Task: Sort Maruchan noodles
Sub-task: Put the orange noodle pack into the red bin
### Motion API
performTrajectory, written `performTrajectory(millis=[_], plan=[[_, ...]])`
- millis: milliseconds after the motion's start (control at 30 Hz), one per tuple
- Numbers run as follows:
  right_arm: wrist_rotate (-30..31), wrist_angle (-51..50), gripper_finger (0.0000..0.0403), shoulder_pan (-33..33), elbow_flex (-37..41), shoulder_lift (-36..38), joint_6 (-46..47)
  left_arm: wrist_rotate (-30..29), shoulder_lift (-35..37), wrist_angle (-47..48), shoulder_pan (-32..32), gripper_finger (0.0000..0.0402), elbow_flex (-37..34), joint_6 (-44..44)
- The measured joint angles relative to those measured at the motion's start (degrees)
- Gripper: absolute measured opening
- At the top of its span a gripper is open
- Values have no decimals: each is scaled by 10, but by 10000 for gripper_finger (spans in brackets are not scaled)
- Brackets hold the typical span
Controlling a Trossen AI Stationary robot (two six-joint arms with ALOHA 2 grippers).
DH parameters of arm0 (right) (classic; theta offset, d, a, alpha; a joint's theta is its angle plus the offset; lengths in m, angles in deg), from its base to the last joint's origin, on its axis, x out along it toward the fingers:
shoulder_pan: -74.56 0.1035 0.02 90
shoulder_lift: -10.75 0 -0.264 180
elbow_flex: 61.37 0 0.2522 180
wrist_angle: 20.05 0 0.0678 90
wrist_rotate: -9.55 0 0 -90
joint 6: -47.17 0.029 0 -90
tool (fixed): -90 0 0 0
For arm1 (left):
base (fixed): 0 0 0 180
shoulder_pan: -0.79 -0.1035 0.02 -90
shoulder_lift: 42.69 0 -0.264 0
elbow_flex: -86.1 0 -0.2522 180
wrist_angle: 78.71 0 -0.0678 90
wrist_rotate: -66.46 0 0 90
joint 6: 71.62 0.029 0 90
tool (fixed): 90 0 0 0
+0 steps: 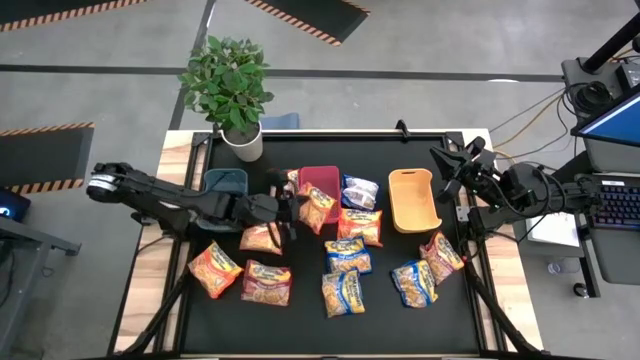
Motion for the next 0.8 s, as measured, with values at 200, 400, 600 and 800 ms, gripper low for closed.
performTrajectory(millis=[200,400,600,800], plan=[[0,0,13,0,0,0,-15,22,0,-4,-69,0,2,114],[0,3,13,0,0,0,-28,120,0,-4,-118,0,11,70],[0,3,13,0,0,0,-30,126,0,4,-119,0,11,-43],[0,3,13,0,0,0,-30,126,0,33,-117,0,11,-140]])
